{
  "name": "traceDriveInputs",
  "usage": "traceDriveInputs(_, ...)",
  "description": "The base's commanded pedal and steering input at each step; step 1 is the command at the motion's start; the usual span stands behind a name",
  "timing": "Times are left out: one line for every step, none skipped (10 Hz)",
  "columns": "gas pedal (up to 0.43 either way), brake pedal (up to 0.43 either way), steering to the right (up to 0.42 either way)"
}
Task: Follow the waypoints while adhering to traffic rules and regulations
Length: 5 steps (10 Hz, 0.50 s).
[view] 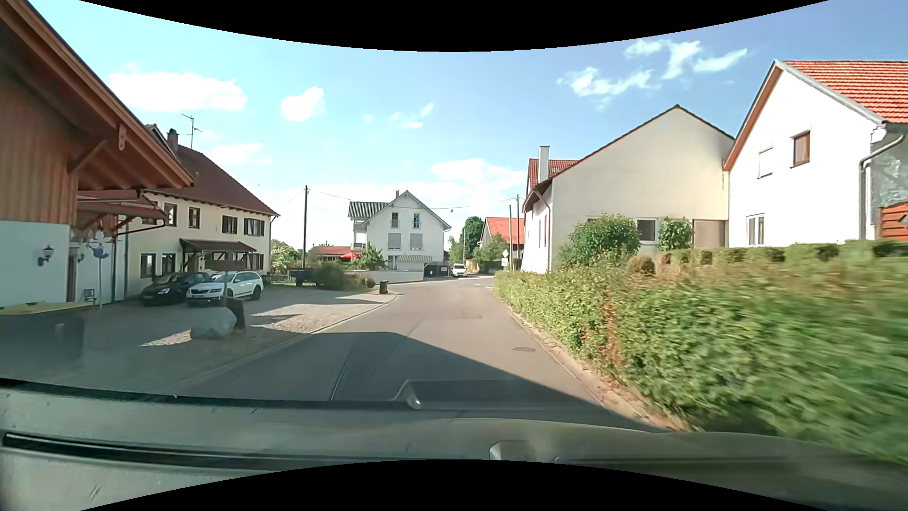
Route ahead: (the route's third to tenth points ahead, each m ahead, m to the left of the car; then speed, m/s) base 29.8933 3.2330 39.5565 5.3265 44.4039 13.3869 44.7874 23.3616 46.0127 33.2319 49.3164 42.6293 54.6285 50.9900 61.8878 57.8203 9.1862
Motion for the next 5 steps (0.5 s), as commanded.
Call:
traceDriveInputs(0.000,0.024,-0.006)
traceDriveInputs(0.000,0.037,-0.005)
traceDriveInputs(0.000,0.043,-0.006)
traceDriveInputs(0.000,0.067,-0.007)
traceDriveInputs(0.000,0.098,-0.006)
